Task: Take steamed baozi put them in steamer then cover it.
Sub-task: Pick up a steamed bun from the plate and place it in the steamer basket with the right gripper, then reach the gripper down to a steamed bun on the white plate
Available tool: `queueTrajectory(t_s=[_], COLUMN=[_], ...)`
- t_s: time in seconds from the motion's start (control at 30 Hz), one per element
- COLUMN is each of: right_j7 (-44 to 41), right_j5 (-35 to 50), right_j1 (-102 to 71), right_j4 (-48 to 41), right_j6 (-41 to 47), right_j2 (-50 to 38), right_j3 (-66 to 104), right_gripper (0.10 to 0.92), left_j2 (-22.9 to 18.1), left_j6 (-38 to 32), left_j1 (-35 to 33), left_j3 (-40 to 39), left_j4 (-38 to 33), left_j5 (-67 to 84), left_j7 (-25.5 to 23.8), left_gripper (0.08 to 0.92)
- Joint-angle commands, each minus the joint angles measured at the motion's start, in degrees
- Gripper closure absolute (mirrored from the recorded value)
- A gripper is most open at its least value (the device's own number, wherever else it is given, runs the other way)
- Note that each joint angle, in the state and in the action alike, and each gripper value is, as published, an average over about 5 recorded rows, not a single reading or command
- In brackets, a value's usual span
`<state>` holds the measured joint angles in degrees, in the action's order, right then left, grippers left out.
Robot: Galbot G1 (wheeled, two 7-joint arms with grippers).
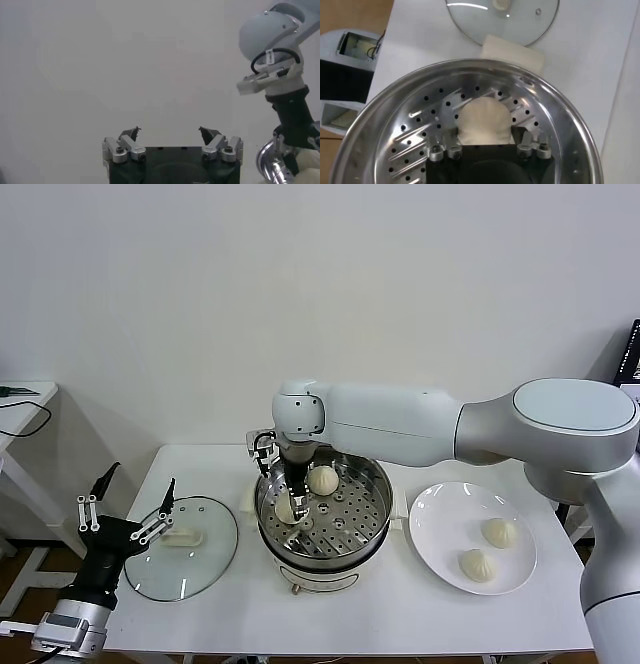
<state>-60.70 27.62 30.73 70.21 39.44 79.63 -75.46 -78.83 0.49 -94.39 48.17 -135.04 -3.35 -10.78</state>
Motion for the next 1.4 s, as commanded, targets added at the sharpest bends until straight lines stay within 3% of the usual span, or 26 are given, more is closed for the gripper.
queueTrajectory(t_s=[0.03,0.33,0.5,0.7,1.03,1.4], right_j7=[-2.4,-9.9,-13.8,-15.5,-14.6,-12.2], right_j5=[-0.5,-0.6,-6.5,-16.8,-29.9,-33.7], right_j1=[3.3,13.2,13.4,5.4,-21.4,-34.2], right_j4=[6.2,19.9,23.9,24.0,19.2,14.8], right_j6=[-1.0,-8.2,-12.9,-18.5,-23.1,-24.5], right_j2=[-8.8,-32.9,-45.3,-54.0,-58.6,-54.6], right_j3=[2.5,1.3,-0.6,0.0,19.8,29.2], right_gripper=[0.204,0.203,0.203,0.203,0.203,0.203], left_j2=[-0.1,-0.4,-0.6,-0.9,-1.4,-1.8], left_j6=[-0.1,-0.2,-0.3,-0.3,-0.7,-0.5], left_j1=[0.2,-0.6,-1.3,-1.9,-2.3,-2.2], left_j3=[-0.7,-1.8,-2.1,-2.9,-4.1,-4.6], left_j4=[0.6,0.2,0.0,-0.9,-0.4,-0.4], left_j5=[-0.6,-2.1,-2.5,-3.2,-4.4,-4.6], left_j7=[0.0,0.0,0.0,0.1,0.1,0.2], left_gripper=[0.177,0.177,0.177,0.177,0.177,0.177])
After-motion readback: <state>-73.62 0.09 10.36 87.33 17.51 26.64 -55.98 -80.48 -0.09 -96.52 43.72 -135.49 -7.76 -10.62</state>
